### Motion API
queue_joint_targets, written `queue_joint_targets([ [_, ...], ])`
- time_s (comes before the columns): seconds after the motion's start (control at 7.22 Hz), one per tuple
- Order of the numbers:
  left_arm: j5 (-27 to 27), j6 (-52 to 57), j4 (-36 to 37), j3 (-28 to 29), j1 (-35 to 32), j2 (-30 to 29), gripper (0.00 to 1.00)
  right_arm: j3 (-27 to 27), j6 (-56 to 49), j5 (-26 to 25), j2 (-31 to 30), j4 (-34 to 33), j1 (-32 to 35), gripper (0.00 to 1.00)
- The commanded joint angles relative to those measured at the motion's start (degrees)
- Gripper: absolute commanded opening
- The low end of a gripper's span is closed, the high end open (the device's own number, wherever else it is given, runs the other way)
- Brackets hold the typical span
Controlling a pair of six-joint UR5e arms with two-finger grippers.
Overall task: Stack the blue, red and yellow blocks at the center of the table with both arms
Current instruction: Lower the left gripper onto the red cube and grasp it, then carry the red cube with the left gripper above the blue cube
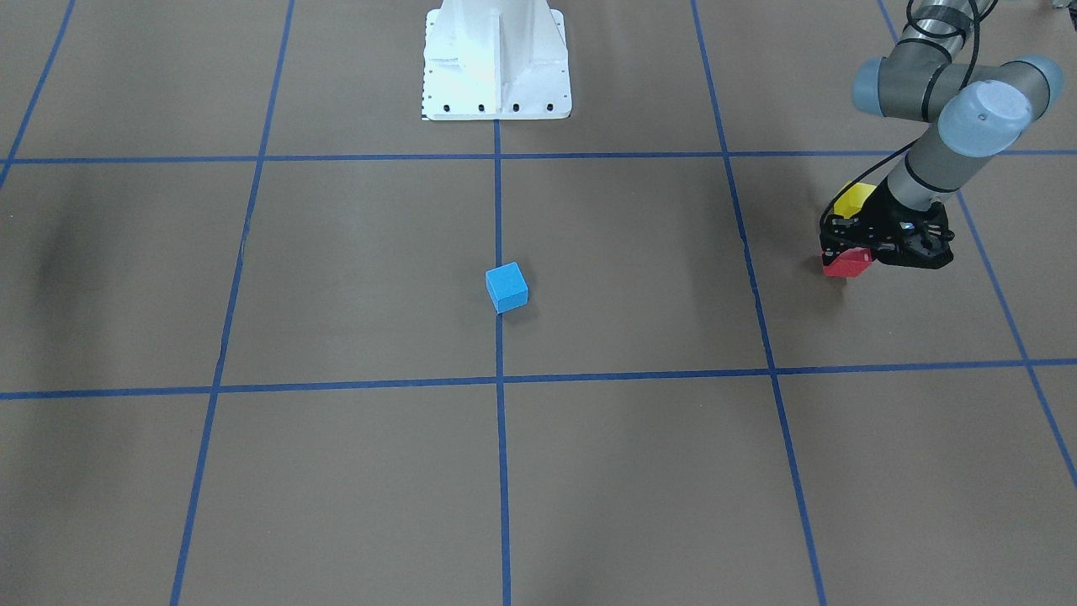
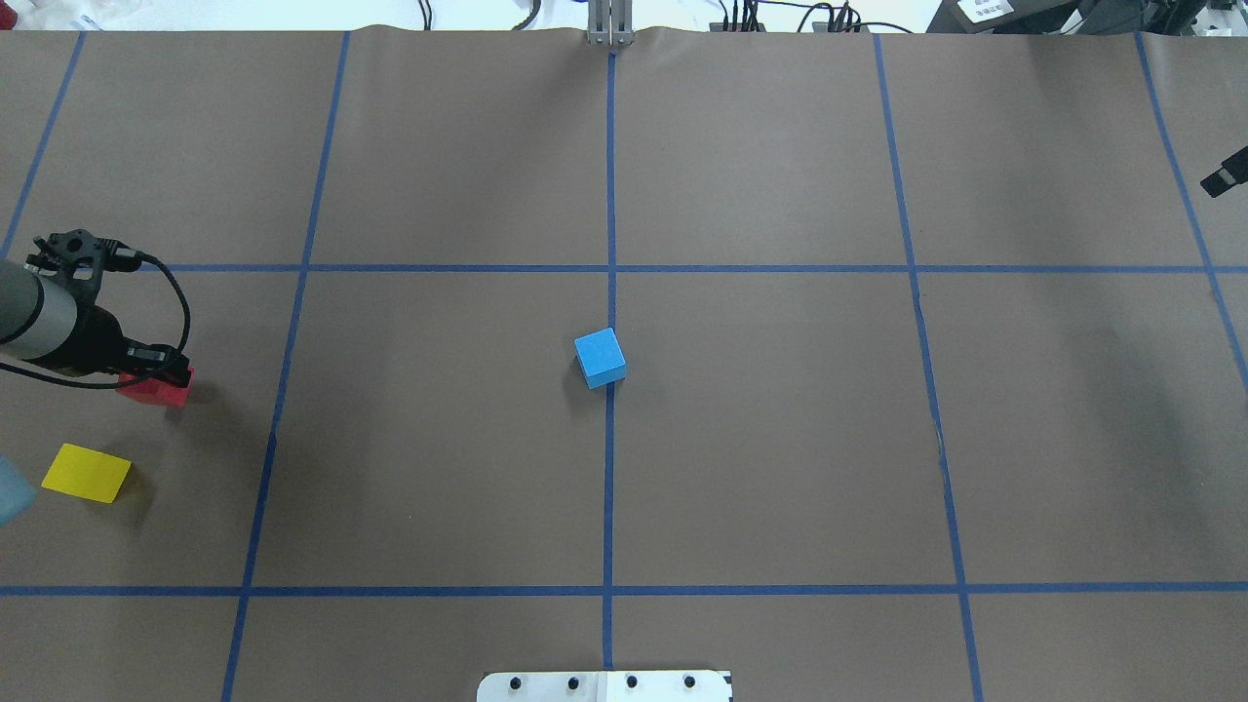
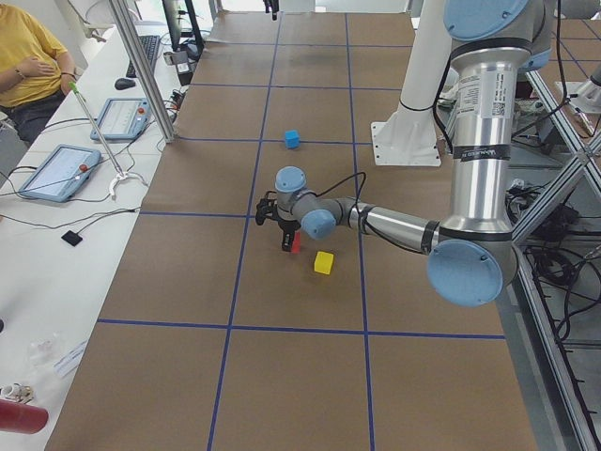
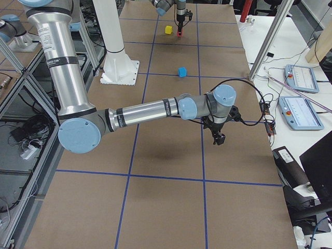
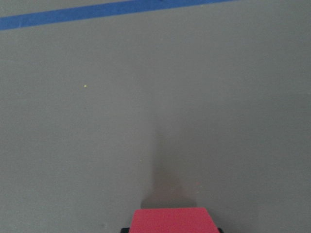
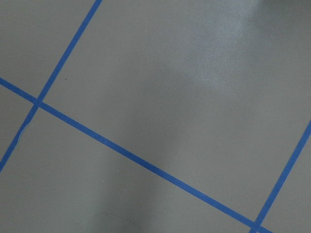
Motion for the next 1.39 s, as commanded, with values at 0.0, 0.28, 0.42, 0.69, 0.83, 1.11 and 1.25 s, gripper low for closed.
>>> queue_joint_targets([
  [0.0, 0.14, -0.85, 22.9, -4.07, 0.09, -16.81, 0.0, -0.6, 1.86, -0.88, -2.42, -0.48, 1.94, 1.0],
  [0.28, 0.58, -10.79, 32.66, -2.33, 5.5, -31.26, 0.0, -0.69, 3.8, -3.44, -3.84, -0.48, 3.36, 1.0],
  [0.42, 1.1, -16.79, 32.68, 1.34, 8.93, -37.58, 0.0, -0.61, 4.16, -3.53, -4.1, -0.39, 3.45, 1.0],
  [0.69, 5.58, -25.78, 32.33, 16.41, 14.57, -53.39, 0.0, -0.61, 4.16, -3.44, -4.63, -0.04, 3.63, 1.0],
  [0.83, 6.38, -27.3, 31.28, 22.15, 15.72, -57.38, 0.0, -0.61, 4.16, -3.44, -4.81, -0.04, 3.8, 1.0],
  [1.11, 6.82, -27.22, 30.22, 23.7, 15.91, -56.64, 0.0, -0.61, 4.34, -3.44, -4.81, -0.04, 3.89, 1.0],
  [1.25, 6.74, -27.4, 30.13, 24.39, 15.91, -56.37, 0.0, -0.61, 4.51, -3.44, -4.81, -0.04, 3.89, 1.0],
])
